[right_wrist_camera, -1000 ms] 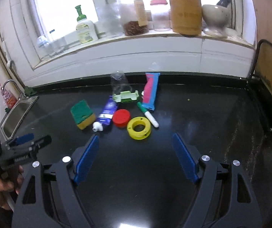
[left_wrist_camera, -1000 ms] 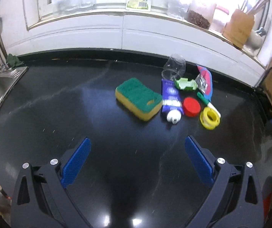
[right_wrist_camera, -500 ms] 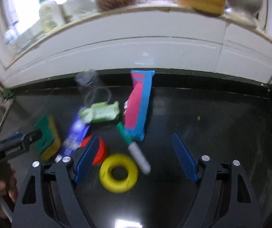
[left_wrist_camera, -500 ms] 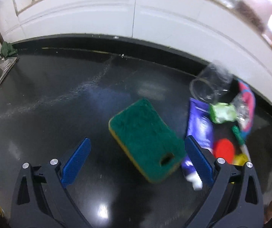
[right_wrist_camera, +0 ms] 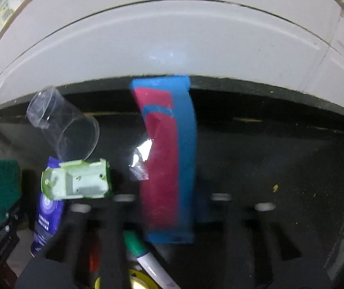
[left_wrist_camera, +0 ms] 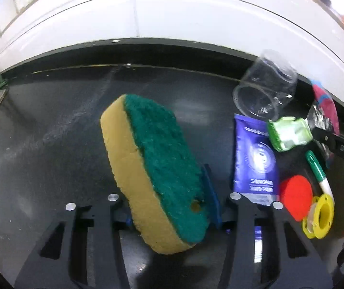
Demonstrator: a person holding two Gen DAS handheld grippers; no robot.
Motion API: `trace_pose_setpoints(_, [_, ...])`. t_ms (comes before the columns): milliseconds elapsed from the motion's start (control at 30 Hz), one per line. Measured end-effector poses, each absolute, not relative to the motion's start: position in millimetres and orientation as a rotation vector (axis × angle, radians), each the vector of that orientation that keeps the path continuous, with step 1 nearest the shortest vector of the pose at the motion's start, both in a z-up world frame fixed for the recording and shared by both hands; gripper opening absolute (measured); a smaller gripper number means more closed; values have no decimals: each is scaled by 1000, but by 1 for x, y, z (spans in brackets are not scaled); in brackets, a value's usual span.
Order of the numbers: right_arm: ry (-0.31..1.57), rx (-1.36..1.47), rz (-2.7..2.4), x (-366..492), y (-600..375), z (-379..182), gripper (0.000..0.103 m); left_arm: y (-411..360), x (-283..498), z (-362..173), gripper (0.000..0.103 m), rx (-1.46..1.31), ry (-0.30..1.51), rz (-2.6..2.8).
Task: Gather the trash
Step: 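Grasp the green-yellow sponge with the left tool while the right grasps the pink-blue wrapper, then carry the sponge and wrapper to the black bin and open both tools over it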
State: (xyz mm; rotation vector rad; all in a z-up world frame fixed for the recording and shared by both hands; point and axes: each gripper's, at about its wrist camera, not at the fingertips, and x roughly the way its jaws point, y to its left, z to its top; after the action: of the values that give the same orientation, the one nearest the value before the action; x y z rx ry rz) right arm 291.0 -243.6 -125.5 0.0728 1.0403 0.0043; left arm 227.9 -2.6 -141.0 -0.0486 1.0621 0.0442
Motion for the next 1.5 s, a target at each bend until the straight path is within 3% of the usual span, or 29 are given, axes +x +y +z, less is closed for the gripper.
trace_pose_setpoints(167, [971,56,26,264,-238,-99,4,2,219,-132,33,-60,1061,2])
trace_pose_setpoints(400, [915,50,60,219,-229,-62,4,4,202,-105,33,-58,1012,-8])
trace_pose_setpoints(800, [889,19,195,156,-169,-45,4,39,139,-77,33,-53,938,-1])
trace_pose_setpoints(1233, [864,-132,740,48,89,-32,4,227,-38,-38,33,-91,824,245])
trace_pose_setpoints(1500, [936,-287,1071,-50,252,-79,4,353,-174,-84,33,-221,877,530])
